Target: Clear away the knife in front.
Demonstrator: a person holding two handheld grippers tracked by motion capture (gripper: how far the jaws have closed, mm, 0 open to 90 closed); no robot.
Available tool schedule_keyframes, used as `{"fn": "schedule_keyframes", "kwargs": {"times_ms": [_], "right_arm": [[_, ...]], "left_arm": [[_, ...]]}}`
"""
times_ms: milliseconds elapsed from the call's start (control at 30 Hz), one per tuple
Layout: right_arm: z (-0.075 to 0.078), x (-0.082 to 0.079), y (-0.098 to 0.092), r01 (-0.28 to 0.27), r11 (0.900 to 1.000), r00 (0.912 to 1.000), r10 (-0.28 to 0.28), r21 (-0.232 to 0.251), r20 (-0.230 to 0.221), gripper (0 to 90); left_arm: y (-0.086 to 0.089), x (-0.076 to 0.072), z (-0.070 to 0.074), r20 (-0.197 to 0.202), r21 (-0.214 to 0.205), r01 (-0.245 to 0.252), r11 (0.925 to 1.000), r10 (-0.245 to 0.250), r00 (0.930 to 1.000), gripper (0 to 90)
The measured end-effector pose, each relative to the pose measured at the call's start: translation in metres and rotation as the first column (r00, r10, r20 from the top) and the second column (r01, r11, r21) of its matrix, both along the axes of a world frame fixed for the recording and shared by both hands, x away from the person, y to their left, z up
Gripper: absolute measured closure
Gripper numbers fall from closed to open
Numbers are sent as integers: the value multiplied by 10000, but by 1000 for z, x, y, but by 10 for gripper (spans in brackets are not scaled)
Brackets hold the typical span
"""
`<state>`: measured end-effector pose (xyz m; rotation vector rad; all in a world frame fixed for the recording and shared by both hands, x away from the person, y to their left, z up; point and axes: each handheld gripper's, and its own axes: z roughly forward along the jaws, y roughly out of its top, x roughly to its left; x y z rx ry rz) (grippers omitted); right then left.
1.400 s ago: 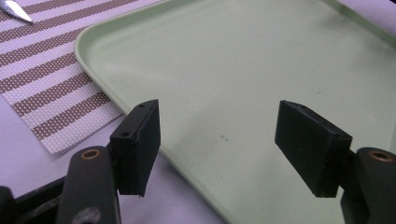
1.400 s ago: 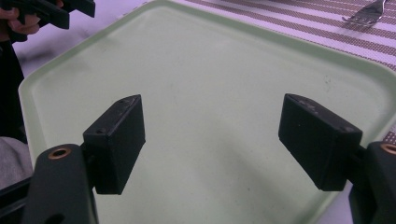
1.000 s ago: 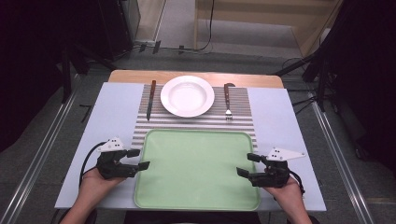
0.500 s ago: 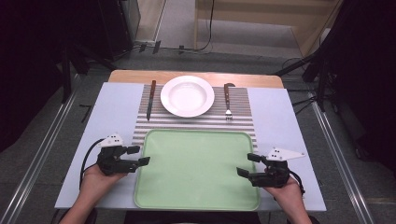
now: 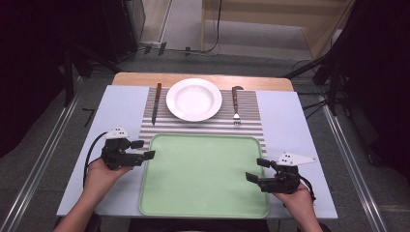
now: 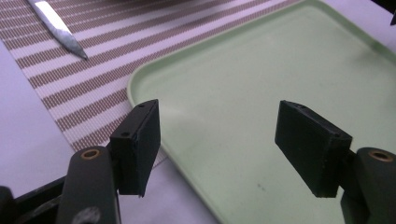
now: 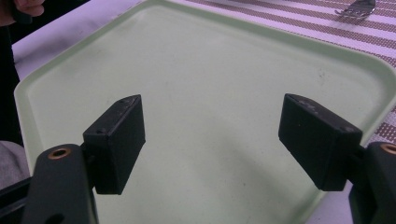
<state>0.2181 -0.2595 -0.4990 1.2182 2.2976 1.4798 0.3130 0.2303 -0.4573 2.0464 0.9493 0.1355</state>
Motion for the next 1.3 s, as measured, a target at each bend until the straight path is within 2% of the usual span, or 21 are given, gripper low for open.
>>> {"fn": "schedule_keyframes", "kwargs": {"times_ms": [33,100,400,667,767,800,867,933,1067,1100,1300], "right_arm": [[0,0,0,-16,10000,10000,16,0,-4,220],[0,1,1,-10,10000,10000,10,7,-91,220],[-1,1,3,-71,10000,9999,71,-6,-110,220],[-1,2,2,-84,10000,9999,84,26,-79,220],[-1,1,3,-110,9999,9999,111,33,-122,220],[-1,1,3,-118,9999,9998,119,30,-145,220],[-1,2,3,-110,9999,9998,110,42,-147,220],[-1,1,3,-90,9999,9999,90,55,-135,220],[-2,1,4,22,10000,9999,-21,76,-123,220],[-2,1,4,41,9999,9999,-40,95,-141,220],[-2,1,4,39,10000,10000,-38,70,-76,220]], "left_arm": [[-1,3,2,-61,22,-14,10000,14,10000,313],[-3,7,4,99,103,-137,9999,136,9999,313],[-11,24,13,291,456,-443,9980,430,9987,313],[-13,41,17,312,226,-679,9974,672,9973,314],[-13,45,18,290,241,-677,9974,670,9973,314],[-14,50,20,306,445,-679,9967,666,9973,314],[-14,53,23,228,520,-704,9962,693,9973,314],[-14,56,26,169,397,-648,9971,642,9978,314],[-15,61,28,279,547,-702,9960,687,9972,313],[-15,66,27,327,554,-825,9951,807,9962,314],[-15,80,24,312,309,-1082,9936,1073,9937,315]]}}
